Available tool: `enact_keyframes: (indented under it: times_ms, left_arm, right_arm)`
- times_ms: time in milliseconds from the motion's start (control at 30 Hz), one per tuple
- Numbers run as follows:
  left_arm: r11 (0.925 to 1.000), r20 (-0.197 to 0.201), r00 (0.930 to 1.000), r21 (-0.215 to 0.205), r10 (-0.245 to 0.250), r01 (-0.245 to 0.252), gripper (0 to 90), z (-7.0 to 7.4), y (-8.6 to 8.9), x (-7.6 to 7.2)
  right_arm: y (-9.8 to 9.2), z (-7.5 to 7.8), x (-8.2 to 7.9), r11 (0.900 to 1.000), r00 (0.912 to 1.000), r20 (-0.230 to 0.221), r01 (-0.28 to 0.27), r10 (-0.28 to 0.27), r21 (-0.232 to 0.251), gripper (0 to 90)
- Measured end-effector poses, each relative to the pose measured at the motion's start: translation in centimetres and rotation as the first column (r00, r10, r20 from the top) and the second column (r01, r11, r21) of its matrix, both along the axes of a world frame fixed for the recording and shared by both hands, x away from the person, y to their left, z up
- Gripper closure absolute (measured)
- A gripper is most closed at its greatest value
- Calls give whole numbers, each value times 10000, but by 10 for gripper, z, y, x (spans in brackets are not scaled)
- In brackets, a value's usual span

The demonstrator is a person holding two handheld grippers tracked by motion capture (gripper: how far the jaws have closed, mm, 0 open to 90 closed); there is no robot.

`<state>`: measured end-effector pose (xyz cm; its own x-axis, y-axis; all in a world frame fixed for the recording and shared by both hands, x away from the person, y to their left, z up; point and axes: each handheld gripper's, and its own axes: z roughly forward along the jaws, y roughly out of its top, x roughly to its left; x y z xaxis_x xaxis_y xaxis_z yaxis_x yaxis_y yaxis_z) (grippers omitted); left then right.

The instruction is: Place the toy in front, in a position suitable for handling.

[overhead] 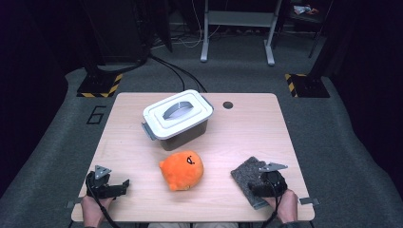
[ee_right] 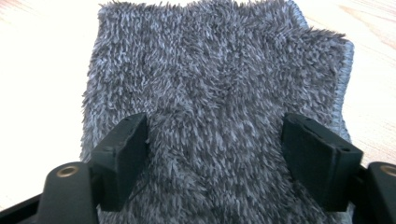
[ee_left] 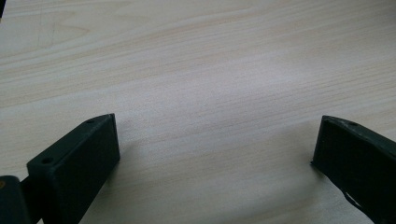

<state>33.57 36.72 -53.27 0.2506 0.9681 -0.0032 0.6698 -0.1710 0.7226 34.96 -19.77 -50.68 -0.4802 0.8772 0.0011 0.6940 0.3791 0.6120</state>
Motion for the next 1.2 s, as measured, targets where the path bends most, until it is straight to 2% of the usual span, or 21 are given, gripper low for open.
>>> enact_keyframes:
  times_ms: [100, 167, 333, 567, 700, 733, 800, 900, 933, 1200]
  left_arm:
    - [10000, -1, 10000, 0, 2, -2, 1, 0, 0, 0]
    - [10000, 17, 10000, 2, 12, -12, 1, 0, 0, 0]
    - [10000, -2, 10000, 0, 0, 0, 1, 0, 0, 0]
    - [10000, 3, 10000, -8, 14, -14, 1, 0, 0, 0]
    - [10000, 2, 10000, -4, 10, -10, 0, 0, 0, 0]
    - [10000, 0, 10000, -1, 8, -8, 0, 0, 0, 0]
    - [10000, -7, 10000, 4, 15, -15, 0, 0, 0, 0]
    - [10000, 2, 10000, -4, 10, -10, 1, 0, 0, 0]
    - [10000, 2, 10000, -5, 13, -13, 1, 0, 0, 0]
    - [10000, -5, 10000, 8, 9, -9, 0, 0, 0, 0]
  right_arm:
    - [-1, -2, -2, 10000, 9999, 152, -67, 67, -30, 300]
    - [0, -2, -3, 9999, 9998, 149, 124, -125, 70, 323]
    - [-1, -2, -6, 9999, 9998, 200, 75, -77, 95, 405]
    - [-4, 0, -7, 9999, 9995, 298, 53, -56, 107, 574]
    - [-4, -1, -8, 9995, 9994, 339, 111, -121, 291, 676]
    - [-4, -1, -8, 9996, 9988, 449, 162, -172, 222, 685]
    - [-4, 0, -10, 9993, 9989, 395, 228, -239, 281, 703]
    - [-6, 0, -11, 9984, 9974, 634, 325, -354, 471, 714]
    - [-7, 1, -12, 9981, 9978, 592, 256, -289, 557, 715]
    - [-17, 16, -14, 9948, 9924, 1021, 597, -680, 828, 716]
